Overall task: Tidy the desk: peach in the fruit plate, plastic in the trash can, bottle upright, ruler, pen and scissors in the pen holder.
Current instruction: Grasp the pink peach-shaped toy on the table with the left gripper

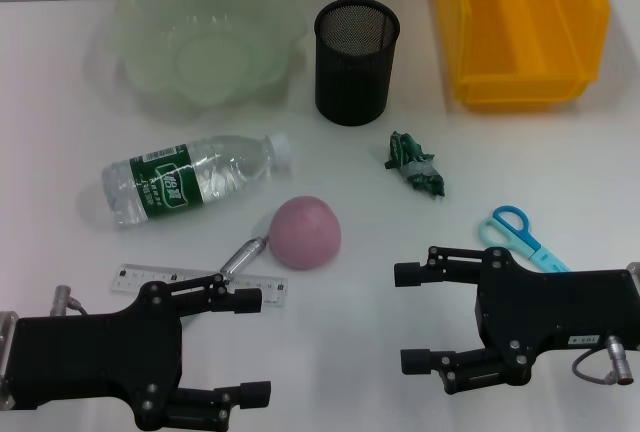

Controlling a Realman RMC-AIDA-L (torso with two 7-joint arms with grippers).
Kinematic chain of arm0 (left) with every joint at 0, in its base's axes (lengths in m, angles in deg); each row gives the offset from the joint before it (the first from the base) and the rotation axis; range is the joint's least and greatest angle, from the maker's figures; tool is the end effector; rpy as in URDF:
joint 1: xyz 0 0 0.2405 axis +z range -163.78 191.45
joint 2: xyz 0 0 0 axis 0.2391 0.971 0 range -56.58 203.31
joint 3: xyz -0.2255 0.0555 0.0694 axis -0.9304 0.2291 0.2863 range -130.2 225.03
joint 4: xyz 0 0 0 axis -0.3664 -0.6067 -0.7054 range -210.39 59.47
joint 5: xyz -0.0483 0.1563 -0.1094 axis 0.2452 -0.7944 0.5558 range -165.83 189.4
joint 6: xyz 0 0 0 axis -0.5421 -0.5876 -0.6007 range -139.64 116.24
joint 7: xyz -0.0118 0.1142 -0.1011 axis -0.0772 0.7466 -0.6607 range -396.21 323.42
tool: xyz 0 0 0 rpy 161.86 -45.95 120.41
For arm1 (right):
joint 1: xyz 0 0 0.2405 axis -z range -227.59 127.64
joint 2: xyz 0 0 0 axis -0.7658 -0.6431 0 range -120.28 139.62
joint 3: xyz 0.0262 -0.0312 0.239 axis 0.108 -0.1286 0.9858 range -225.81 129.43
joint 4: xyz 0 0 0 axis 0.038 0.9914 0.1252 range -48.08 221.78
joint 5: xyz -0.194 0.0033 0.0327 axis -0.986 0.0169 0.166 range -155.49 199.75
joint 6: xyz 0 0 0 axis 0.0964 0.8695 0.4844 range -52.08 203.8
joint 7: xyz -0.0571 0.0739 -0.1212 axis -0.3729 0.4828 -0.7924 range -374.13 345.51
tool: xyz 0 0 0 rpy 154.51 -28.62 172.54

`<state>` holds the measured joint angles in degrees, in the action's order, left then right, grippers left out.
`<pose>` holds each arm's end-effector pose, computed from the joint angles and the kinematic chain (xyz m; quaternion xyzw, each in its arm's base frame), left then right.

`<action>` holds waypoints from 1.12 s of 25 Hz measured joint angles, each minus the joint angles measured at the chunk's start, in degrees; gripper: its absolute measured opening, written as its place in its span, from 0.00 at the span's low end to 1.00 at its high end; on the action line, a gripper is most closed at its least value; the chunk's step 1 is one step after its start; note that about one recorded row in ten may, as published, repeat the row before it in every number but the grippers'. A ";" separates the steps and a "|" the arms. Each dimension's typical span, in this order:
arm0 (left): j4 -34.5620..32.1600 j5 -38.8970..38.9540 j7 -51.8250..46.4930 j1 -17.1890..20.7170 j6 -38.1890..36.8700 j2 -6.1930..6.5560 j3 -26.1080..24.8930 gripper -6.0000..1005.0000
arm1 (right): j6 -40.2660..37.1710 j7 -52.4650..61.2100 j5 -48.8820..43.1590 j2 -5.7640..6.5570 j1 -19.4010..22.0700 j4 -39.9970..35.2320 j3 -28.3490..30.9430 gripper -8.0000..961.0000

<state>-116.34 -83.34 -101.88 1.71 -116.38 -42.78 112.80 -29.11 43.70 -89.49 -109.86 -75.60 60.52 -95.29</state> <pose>-0.2535 0.2041 -0.0081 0.9450 0.1168 0.3056 0.0001 0.2343 0.2331 -0.0356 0.9417 -0.0982 -0.3214 0.0155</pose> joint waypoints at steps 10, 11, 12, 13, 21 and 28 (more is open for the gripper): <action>0.00 0.03 0.14 0.00 0.18 -0.06 -0.01 0.84 | 0.04 -0.18 0.00 0.00 0.17 0.40 0.00 0.86; 0.00 0.03 0.28 -0.01 0.18 -0.11 -0.14 0.84 | 0.05 -0.22 0.01 -0.01 0.21 0.40 0.00 0.86; 0.00 0.04 0.35 0.00 0.19 -0.13 -0.30 0.84 | 0.08 -0.30 0.01 -0.03 0.29 0.40 0.00 0.86; 0.00 0.04 0.51 0.00 0.19 -0.24 -0.75 0.83 | 0.11 -0.75 0.08 -0.07 0.48 0.47 0.00 0.86; -0.18 0.04 0.70 -0.03 0.16 -0.76 -2.12 0.83 | 0.43 -2.03 0.48 -0.09 1.15 1.45 0.23 0.86; -3.04 2.28 -0.30 -1.94 0.91 -2.52 -6.75 0.82 | 1.44 -7.22 2.40 -0.05 1.56 7.31 0.82 0.86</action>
<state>-119.38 -81.06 -102.18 -0.23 -115.47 -45.30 106.05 -27.66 36.48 -87.10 -109.91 -74.04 67.83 -94.48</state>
